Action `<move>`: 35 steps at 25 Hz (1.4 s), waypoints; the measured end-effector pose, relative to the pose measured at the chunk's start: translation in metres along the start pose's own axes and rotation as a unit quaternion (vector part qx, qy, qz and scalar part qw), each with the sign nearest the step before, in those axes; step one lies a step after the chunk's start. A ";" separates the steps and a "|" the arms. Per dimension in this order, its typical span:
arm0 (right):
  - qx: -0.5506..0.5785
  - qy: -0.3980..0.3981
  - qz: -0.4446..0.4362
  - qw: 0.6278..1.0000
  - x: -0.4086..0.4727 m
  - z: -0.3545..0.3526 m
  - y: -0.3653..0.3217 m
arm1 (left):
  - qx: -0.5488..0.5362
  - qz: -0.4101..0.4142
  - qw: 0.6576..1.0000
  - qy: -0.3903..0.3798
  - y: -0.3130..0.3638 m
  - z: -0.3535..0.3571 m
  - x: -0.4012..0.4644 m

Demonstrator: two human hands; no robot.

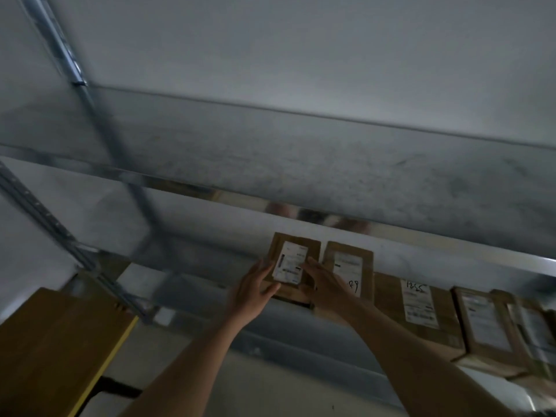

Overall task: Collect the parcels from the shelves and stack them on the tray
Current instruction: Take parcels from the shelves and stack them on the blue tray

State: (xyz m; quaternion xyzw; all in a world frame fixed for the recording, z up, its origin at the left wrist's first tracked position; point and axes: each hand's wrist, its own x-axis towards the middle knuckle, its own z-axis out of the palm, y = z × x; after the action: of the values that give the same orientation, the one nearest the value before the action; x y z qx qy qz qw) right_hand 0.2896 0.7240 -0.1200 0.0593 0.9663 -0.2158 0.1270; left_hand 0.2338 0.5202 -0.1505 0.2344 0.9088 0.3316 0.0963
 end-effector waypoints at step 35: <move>0.064 0.070 0.044 0.995 0.072 0.056 -0.002 | -0.129 0.105 0.985 -0.042 -0.094 0.067 0.095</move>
State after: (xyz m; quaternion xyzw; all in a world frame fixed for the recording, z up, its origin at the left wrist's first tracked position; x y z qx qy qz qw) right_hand 0.2328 0.7022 -0.1877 0.1249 0.9536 -0.2663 0.0639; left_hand 0.1392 0.5409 -0.2642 0.3277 0.8240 0.4440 0.1287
